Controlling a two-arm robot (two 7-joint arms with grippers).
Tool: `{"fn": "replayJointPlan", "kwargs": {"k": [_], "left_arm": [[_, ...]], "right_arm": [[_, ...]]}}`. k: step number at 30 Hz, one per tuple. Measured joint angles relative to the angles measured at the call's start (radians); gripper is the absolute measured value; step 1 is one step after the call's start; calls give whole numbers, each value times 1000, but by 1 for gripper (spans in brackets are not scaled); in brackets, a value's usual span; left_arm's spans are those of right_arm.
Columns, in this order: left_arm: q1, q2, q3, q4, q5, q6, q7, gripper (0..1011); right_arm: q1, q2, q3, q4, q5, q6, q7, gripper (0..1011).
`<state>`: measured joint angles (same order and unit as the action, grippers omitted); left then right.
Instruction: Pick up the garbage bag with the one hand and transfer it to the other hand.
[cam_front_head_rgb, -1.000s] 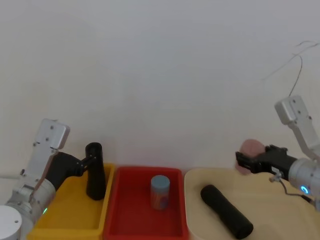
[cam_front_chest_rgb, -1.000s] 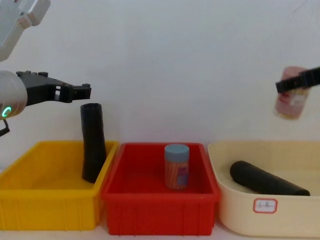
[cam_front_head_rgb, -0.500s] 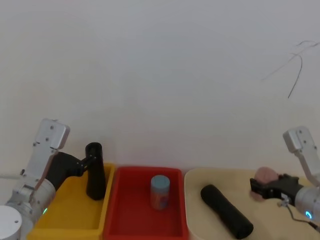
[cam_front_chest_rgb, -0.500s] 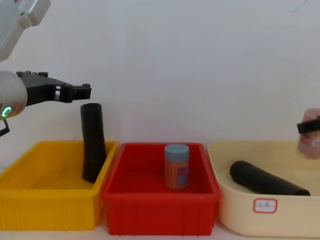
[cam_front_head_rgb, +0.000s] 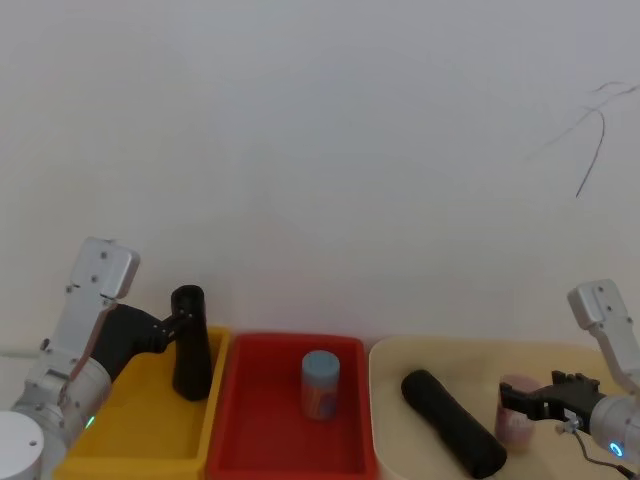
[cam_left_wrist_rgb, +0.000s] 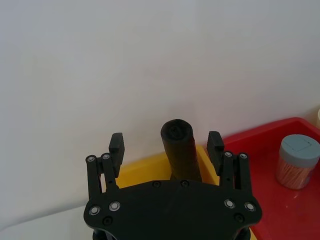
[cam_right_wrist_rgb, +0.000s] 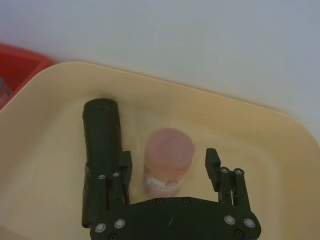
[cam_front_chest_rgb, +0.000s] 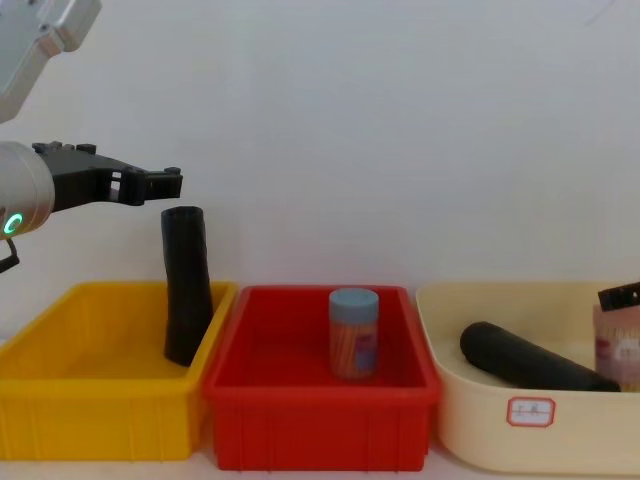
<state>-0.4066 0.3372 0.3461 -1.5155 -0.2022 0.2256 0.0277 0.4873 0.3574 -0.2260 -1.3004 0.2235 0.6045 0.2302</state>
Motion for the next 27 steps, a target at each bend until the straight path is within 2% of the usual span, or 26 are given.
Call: {"fn": "replayJointPlan", "kwargs": {"k": [1, 2, 6, 15, 27], "left_arm": [[0, 0, 0, 0, 0, 0, 0, 1002], [0, 0, 0, 0, 0, 0, 0, 1002], [0, 0, 0, 0, 0, 0, 0, 1002], [0, 0, 0, 0, 0, 0, 0, 1002], [0, 0, 0, 0, 0, 0, 0, 1002]], "right_arm": [[0, -1, 0, 2, 0, -1, 0, 879], [0, -1, 0, 4, 0, -1, 0, 933], [0, -3, 1, 14, 0, -3, 1, 1002], [-5, -8, 5, 16, -3, -13, -1, 1000], [-50, -28, 17, -55, -27, -91, -48, 1000]]}}
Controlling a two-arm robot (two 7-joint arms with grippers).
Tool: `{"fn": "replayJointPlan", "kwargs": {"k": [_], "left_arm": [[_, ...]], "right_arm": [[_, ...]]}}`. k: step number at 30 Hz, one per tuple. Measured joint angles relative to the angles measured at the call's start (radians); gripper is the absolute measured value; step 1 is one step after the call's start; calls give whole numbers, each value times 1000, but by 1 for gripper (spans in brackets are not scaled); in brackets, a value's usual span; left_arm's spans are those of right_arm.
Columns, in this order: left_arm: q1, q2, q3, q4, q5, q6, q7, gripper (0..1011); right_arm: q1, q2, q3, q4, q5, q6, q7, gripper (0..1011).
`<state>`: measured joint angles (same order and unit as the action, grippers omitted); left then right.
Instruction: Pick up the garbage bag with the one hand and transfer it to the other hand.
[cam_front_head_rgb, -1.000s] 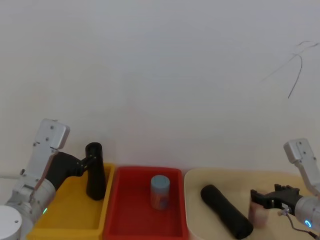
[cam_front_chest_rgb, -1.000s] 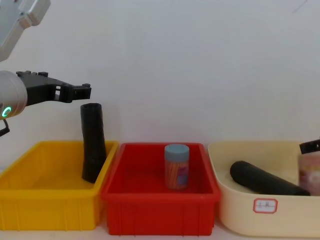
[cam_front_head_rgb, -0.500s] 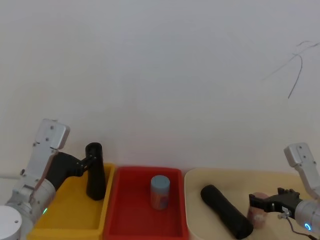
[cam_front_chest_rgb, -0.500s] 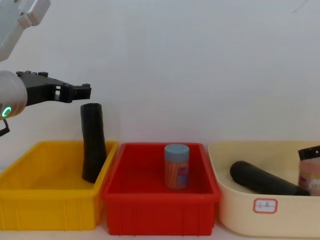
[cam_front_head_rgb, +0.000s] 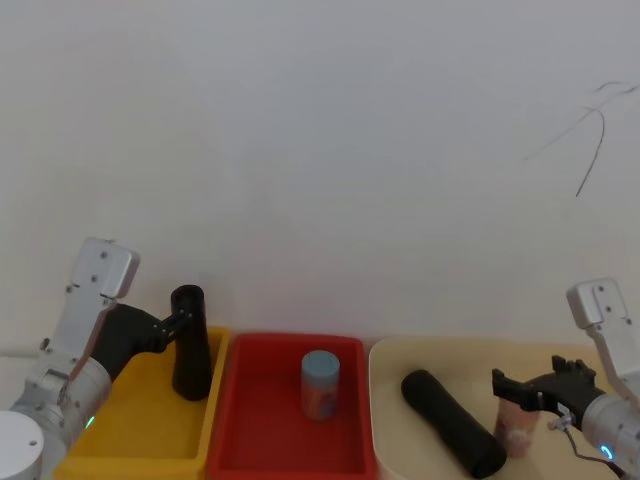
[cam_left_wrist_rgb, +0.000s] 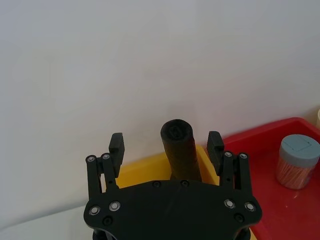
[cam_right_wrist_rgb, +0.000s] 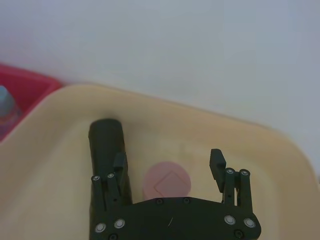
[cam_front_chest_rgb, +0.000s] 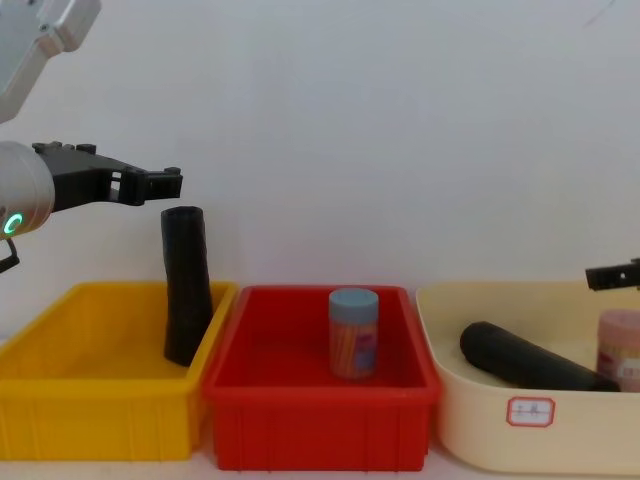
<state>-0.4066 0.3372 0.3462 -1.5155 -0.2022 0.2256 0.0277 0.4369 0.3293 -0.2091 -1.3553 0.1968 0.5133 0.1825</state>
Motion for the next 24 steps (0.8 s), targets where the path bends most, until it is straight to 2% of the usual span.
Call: {"fn": "replayJointPlan", "kwargs": {"k": [7, 16, 24], "left_arm": [[0, 0, 0, 0, 0, 0, 0, 1002], [0, 0, 0, 0, 0, 0, 0, 1002], [0, 0, 0, 0, 0, 0, 0, 1002]], "right_arm": [[-32, -14, 0, -50, -23, -69, -29, 1000], [-73, -41, -18, -104, -55, -177, -57, 1000], [-86, -62, -31, -119, -68, -221, -61, 1000]]}}
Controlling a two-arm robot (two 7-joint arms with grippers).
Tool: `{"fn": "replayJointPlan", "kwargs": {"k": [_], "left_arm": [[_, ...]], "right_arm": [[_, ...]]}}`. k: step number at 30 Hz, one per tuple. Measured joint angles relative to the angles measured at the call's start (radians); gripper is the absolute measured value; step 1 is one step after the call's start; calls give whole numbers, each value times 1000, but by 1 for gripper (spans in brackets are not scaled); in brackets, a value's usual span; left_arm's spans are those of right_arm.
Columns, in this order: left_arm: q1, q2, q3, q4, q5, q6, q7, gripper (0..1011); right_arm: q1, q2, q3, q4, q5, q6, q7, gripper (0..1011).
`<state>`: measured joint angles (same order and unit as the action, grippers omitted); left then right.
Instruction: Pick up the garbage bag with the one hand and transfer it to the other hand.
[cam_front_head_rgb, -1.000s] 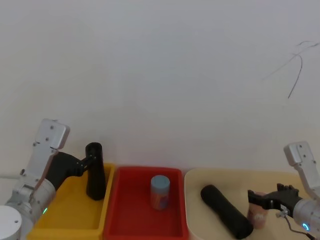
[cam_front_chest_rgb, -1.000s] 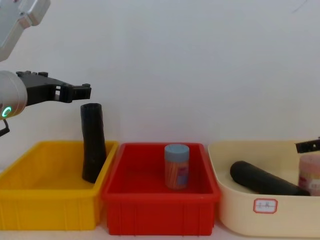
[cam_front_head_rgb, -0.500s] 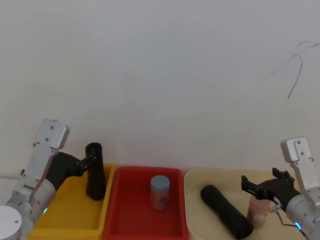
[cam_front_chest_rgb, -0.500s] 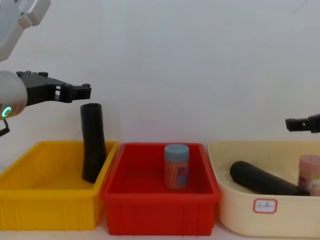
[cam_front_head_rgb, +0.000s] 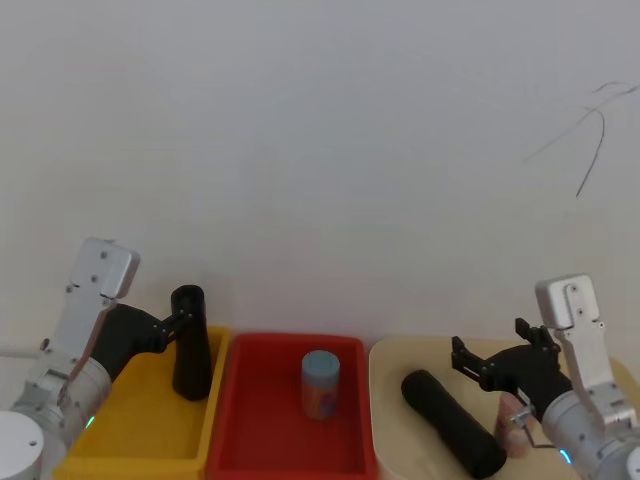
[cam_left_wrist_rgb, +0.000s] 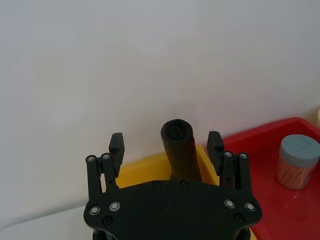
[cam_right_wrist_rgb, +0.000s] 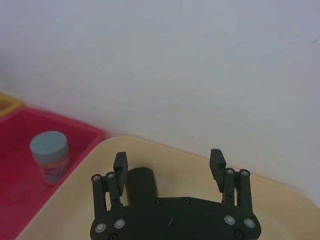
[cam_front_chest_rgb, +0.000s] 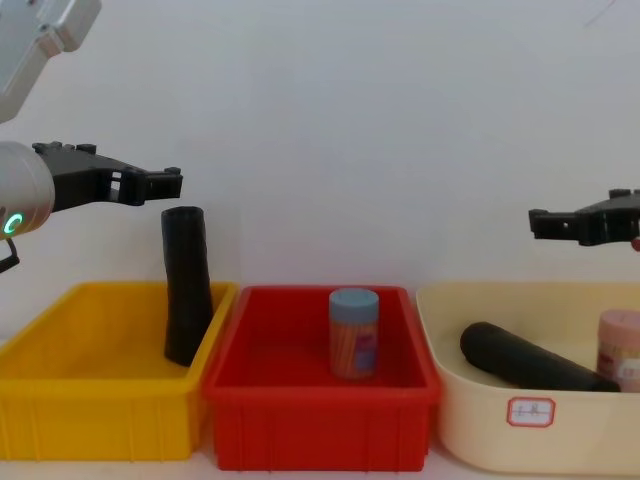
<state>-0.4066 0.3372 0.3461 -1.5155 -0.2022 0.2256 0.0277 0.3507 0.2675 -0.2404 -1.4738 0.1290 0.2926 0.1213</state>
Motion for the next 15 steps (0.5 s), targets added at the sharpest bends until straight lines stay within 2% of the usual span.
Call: {"fn": "replayJointPlan", "kwargs": {"k": [15], "left_arm": [[0, 0, 0, 0, 0, 0, 0, 1002]], "right_arm": [[-11, -18, -12, -10, -10, -35, -2, 1000]]}}
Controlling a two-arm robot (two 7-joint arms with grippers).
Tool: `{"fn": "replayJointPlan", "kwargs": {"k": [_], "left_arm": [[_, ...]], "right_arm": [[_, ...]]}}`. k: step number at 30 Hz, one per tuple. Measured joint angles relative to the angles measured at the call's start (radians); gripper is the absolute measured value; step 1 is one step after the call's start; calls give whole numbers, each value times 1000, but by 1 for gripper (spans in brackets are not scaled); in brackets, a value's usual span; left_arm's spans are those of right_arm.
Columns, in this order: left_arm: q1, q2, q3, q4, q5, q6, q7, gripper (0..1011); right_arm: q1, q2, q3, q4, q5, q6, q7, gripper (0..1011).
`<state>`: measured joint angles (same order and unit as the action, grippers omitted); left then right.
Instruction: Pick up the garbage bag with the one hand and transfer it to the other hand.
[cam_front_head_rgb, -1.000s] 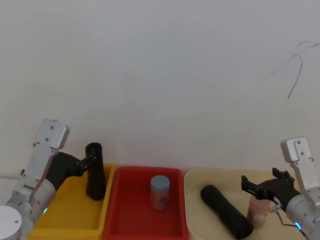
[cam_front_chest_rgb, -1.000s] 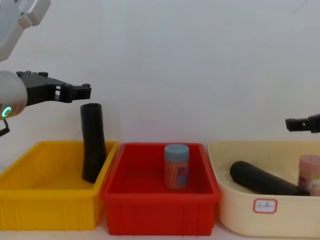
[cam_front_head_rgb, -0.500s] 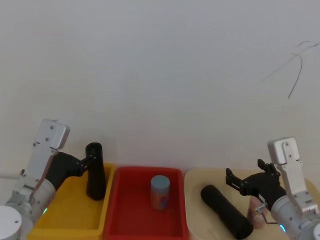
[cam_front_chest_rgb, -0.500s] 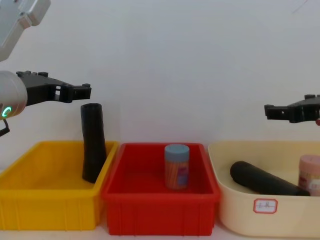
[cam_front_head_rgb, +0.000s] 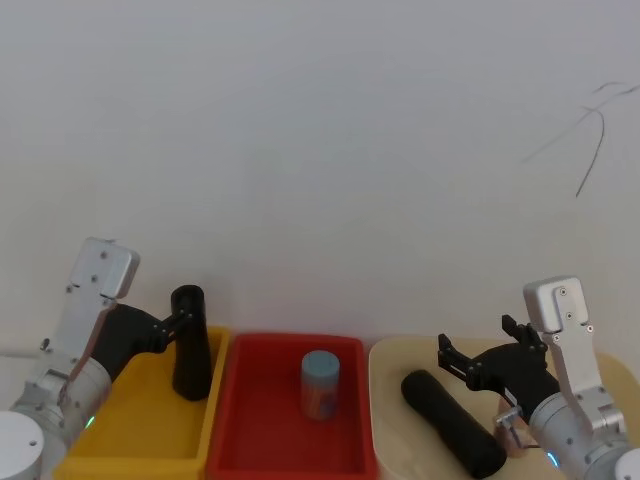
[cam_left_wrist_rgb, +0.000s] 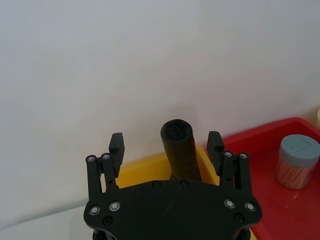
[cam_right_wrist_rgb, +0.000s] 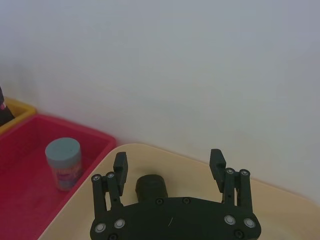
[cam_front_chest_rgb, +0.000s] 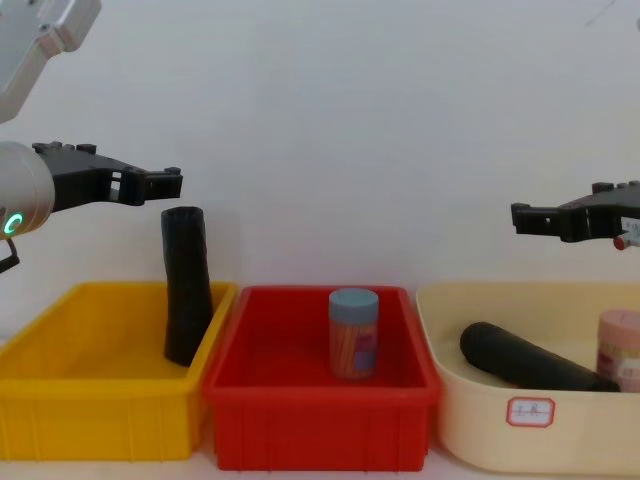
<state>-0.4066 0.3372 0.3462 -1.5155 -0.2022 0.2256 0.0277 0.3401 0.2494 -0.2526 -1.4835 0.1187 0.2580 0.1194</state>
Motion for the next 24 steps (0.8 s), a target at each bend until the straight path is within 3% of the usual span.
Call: {"fn": "replayJointPlan", "kwargs": {"k": [24], "left_arm": [[0, 0, 0, 0, 0, 0, 0, 1002]], "right_arm": [[-4, -7, -5, -4, -4, -13, -1, 1000]]}}
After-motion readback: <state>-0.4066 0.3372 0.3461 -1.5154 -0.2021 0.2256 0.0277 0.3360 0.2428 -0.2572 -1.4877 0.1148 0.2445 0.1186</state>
